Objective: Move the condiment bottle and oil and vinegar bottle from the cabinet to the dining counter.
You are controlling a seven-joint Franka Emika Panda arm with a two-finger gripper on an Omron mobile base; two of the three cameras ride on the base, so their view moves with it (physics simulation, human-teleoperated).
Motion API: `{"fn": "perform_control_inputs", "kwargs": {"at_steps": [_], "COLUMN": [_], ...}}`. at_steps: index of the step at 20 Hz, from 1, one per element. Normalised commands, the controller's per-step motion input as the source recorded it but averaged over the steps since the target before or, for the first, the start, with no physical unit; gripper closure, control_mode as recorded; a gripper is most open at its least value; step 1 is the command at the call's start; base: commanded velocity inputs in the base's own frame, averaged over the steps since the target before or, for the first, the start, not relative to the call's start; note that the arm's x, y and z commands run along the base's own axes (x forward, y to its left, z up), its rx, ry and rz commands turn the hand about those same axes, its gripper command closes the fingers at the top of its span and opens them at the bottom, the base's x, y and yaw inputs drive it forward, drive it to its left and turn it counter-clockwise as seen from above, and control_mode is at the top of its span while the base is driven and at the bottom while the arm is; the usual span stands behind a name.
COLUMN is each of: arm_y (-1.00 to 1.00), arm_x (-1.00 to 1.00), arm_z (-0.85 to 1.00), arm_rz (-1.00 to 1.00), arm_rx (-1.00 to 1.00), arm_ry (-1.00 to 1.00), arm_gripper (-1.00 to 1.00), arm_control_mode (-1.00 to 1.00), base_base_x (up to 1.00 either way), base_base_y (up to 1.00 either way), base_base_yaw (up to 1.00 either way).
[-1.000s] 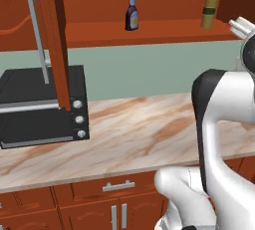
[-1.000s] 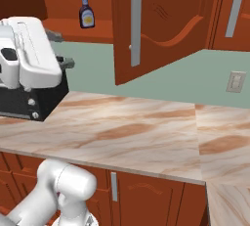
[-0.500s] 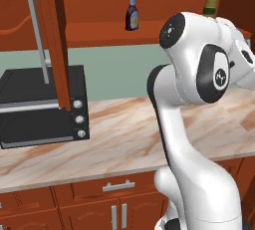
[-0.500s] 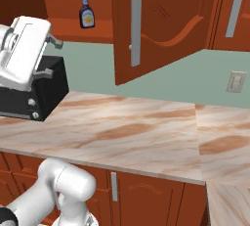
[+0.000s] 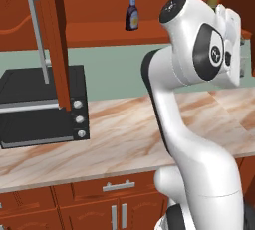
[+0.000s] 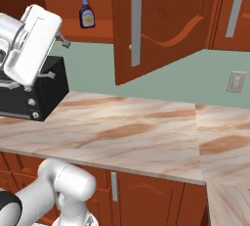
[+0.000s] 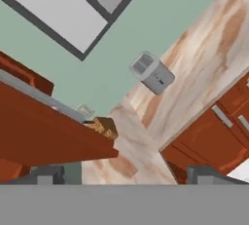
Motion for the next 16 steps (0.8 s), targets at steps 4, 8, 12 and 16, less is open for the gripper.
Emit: {"fn": "perform_control_inputs", "kwargs": {"at_steps": [4,8,12,16], "arm_y": [-0.01,-0.07,-0.22,-0.35], "arm_x": [0.48,0.52,0.42,0.28], "arm_z": [-0.24,-0.26,-0.05,0.0], "arm_rz": [-0.19,-0.19,-0.11,0.0], "arm_rx": [0.01,0.0,0.0,0.0], "arm_ry": [-0.21,-0.08,-0.08,-0.1], "arm_gripper": [-1.0,-1.0,-1.0,-1.0], "arm_control_mode": [-1.0,-1.0,-1.0,-1.0], "base_base_x": [0.0,0.0,0.0,0.0], "base_base_y": [0.0,0.0,0.0,0.0], "base_base_yaw": [0.0,0.0,0.0,0.0]}}
